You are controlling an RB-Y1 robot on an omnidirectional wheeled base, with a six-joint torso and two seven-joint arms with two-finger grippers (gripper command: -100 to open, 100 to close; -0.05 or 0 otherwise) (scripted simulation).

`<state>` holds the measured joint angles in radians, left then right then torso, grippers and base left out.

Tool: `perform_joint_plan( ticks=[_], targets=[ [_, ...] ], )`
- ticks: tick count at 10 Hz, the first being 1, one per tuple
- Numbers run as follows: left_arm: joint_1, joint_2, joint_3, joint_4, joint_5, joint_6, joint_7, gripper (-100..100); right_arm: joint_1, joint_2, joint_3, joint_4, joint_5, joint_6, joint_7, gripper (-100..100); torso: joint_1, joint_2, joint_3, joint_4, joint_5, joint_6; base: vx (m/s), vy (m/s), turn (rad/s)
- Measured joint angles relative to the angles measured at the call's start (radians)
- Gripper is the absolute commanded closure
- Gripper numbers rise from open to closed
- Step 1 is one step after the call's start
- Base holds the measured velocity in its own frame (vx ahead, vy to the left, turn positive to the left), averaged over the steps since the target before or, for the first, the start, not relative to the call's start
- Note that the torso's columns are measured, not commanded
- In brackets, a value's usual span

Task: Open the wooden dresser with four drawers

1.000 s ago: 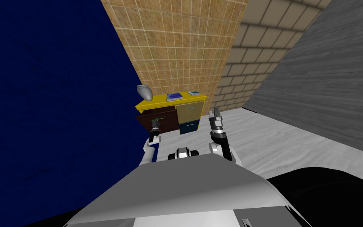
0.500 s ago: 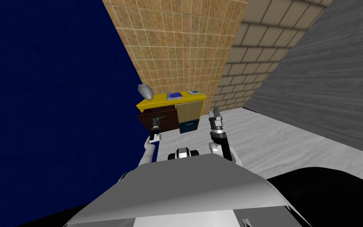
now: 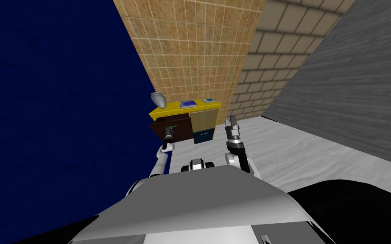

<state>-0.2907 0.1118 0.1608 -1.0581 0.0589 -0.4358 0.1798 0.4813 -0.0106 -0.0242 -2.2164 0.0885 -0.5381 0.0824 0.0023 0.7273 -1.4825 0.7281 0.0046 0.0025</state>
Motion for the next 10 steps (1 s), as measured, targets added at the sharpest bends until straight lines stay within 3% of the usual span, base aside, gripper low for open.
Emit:
perform_joint_plan(
  ticks=[3,5,8,10],
  targets=[
    [-0.093,0.021,0.019,0.096,-0.009,-0.032,0.017,100,0.0,0.0,0.0,0.0,0.0,0.0,0.0,0,-0.001,0.011,0.007,0.011,-0.004,-0.002,-0.076,-0.018,0.022],
    [-0.111,0.024,0.019,0.145,-0.009,-0.038,0.02,100,0.0,0.0,0.0,0.0,0.0,0.0,0.0,0,0.0,0.004,0.003,0.004,-0.002,-0.002,-0.047,0.0,0.018],
    [-0.207,0.039,0.041,0.26,-0.02,-0.075,0.031,100,0.0,0.0,0.0,0.0,0.0,0.0,0.0,0,-0.001,0.013,0.008,0.012,-0.005,-0.003,-0.083,-0.017,0.023],
    [-0.228,0.042,0.041,0.303,-0.02,-0.07,0.034,100,0.0,0.0,0.0,0.0,0.0,0.0,0.0,0,0.0,0.006,0.004,0.008,-0.003,-0.003,-0.056,0.001,0.014]
  ],
)
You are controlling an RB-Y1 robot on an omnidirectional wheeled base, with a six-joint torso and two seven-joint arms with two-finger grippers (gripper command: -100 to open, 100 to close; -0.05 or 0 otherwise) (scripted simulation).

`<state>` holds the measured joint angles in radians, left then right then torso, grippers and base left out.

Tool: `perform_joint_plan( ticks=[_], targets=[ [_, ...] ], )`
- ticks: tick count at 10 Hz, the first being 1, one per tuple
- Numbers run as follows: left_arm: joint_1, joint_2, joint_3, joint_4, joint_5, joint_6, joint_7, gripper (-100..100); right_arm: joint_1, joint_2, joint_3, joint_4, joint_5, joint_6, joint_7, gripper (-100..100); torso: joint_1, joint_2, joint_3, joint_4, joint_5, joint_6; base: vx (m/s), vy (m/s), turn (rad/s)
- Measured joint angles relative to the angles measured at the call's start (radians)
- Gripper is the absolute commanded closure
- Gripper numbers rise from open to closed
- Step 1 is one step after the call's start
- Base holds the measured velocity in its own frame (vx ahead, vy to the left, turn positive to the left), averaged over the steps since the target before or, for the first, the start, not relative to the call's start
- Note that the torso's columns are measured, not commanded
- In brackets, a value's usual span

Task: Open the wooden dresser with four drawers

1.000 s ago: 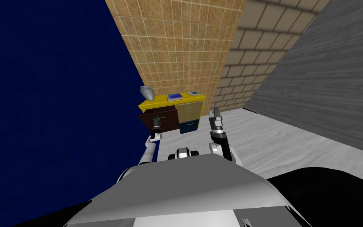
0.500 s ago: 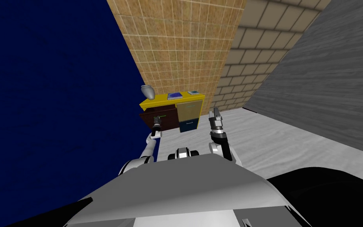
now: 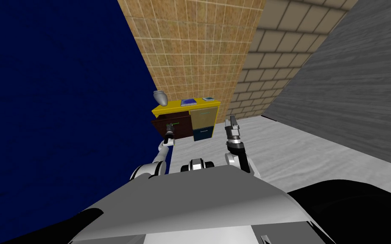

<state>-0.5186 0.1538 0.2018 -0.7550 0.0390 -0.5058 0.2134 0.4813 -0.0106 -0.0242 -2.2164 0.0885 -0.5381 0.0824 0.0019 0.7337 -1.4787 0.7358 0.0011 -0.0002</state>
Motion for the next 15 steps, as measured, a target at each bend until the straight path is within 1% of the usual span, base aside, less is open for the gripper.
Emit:
perform_joint_plan(
  ticks=[2,4,5,6,7,8,9,10,11,12,13,15],
  targets=[
    [-0.074,0.014,0.018,0.09,-0.009,-0.035,0.01,100,0.0,0.0,0.0,0.0,0.0,0.0,0.0,0,0.001,0.01,0.007,0.006,-0.001,-0.004,-0.102,-0.015,0.035],
    [-0.109,0.016,0.021,0.142,-0.011,-0.03,0.013,100,0.0,0.0,0.0,0.0,0.0,0.0,0.0,0,-0.001,0.006,0.004,0.005,-0.002,-0.001,-0.065,-0.012,0.014],
    [-0.127,0.022,0.031,0.159,-0.018,-0.041,0.019,100,0.0,0.0,0.0,0.0,0.0,0.0,0.0,0,-0.001,0.012,0.007,0.007,-0.003,-0.005,-0.134,-0.034,0.043],
    [-0.138,0.02,0.039,0.166,-0.021,-0.048,0.021,-100,0.0,0.0,0.0,0.0,0.0,0.0,0.0,0,-0.001,0.015,0.009,0.01,-0.003,-0.005,-0.061,0.015,0.121],
    [-0.155,0.014,0.033,0.165,-0.008,-0.035,0.009,-100,0.0,0.0,0.0,0.0,0.0,0.0,0.0,0,0.001,0.01,0.007,0.007,-0.002,-0.002,-0.02,0.05,0.095],
    [-0.155,-0.001,0.025,0.129,0.007,-0.006,-0.012,-100,0.0,0.0,0.0,0.0,0.0,0.0,0.0,0,0.001,0.004,0.003,0.003,-0.001,0.0,-0.006,0.055,0.082],
    [-0.184,-0.013,0.023,0.151,0.022,0.002,-0.036,-100,0.0,0.0,0.0,0.0,0.0,0.0,0.0,0,0.0,0.001,0.0,0.001,-0.001,0.0,-0.009,0.048,0.073],
    [-0.201,-0.025,0.019,0.154,0.036,0.012,-0.057,-100,0.0,0.0,0.0,0.0,0.0,0.0,0.0,0,-0.002,0.001,0.001,0.002,-0.001,0.0,-0.017,0.054,0.144],
    [-0.195,-0.052,0.013,0.098,0.054,0.054,-0.09,-100,0.0,0.0,0.0,0.0,0.0,0.0,0.0,0,-0.003,0.005,0.003,0.004,-0.002,0.0,-0.014,0.041,0.038],
    [-0.206,-0.056,0.006,0.094,0.064,0.073,-0.105,-100,0.0,0.0,0.0,0.0,0.0,0.0,0.0,0,-0.003,0.007,0.005,0.005,-0.002,0.0,-0.004,0.018,-0.023],
    [-0.218,-0.053,0.005,0.111,0.068,0.07,-0.106,-100,0.0,0.0,0.0,0.0,0.0,0.0,0.0,0,-0.004,0.008,0.005,0.005,-0.002,0.0,-0.02,0.034,0.116],
    [-0.249,-0.078,-0.006,0.118,0.098,0.092,-0.145,-100,0.0,0.0,0.0,0.0,0.0,0.0,0.0,0,-0.003,0.012,0.007,0.009,-0.003,0.001,-0.011,0.034,0.053]
  ],
)
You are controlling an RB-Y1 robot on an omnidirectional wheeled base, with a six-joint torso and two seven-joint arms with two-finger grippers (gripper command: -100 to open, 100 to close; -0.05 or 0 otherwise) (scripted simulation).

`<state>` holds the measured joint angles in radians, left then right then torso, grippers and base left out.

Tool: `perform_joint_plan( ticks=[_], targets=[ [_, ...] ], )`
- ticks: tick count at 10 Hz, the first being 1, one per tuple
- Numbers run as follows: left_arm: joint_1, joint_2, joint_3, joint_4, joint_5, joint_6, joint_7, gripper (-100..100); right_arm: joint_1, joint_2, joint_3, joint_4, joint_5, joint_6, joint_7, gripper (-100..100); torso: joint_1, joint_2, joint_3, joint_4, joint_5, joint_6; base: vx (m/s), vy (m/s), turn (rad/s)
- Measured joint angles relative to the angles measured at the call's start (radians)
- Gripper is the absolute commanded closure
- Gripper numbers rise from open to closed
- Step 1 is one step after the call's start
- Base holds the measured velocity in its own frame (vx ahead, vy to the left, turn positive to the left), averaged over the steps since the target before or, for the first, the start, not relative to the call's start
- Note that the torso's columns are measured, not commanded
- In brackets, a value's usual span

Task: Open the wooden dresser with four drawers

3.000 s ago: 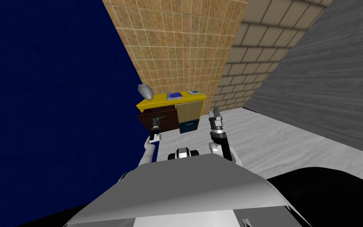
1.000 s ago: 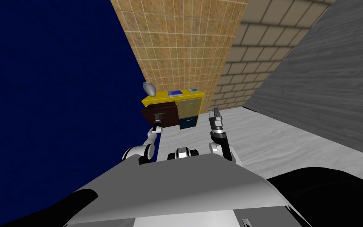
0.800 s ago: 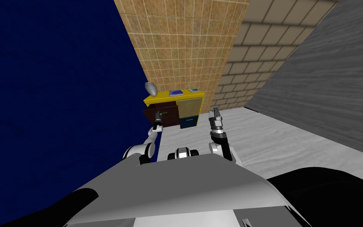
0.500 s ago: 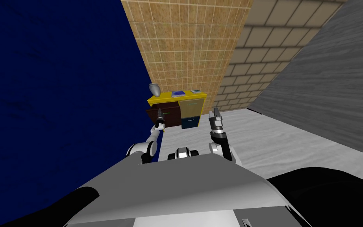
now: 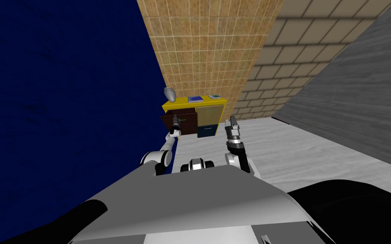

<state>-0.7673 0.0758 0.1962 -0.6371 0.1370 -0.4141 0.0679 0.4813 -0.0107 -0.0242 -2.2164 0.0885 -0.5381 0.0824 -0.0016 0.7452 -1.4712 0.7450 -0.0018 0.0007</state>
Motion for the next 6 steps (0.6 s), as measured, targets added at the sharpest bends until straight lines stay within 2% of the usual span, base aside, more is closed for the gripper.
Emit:
perform_joint_plan(
  ticks=[1,6],
  targets=[
    [0.0,-0.002,-0.001,0.002,0.002,0.003,-0.005,0,0.0,0.0,0.0,0.0,0.0,0.0,0.0,0,-0.001,-0.001,0.0,-0.002,0.0,-0.001,0.0,0.0,0.0],
    [0.007,-0.004,-0.001,0.008,0.001,0.008,-0.005,0,0.0,0.0,0.0,0.0,0.0,0.0,0.0,0,0.001,-0.006,-0.004,-0.006,0.001,-0.001,0.0,0.0,0.0]
  ],
)
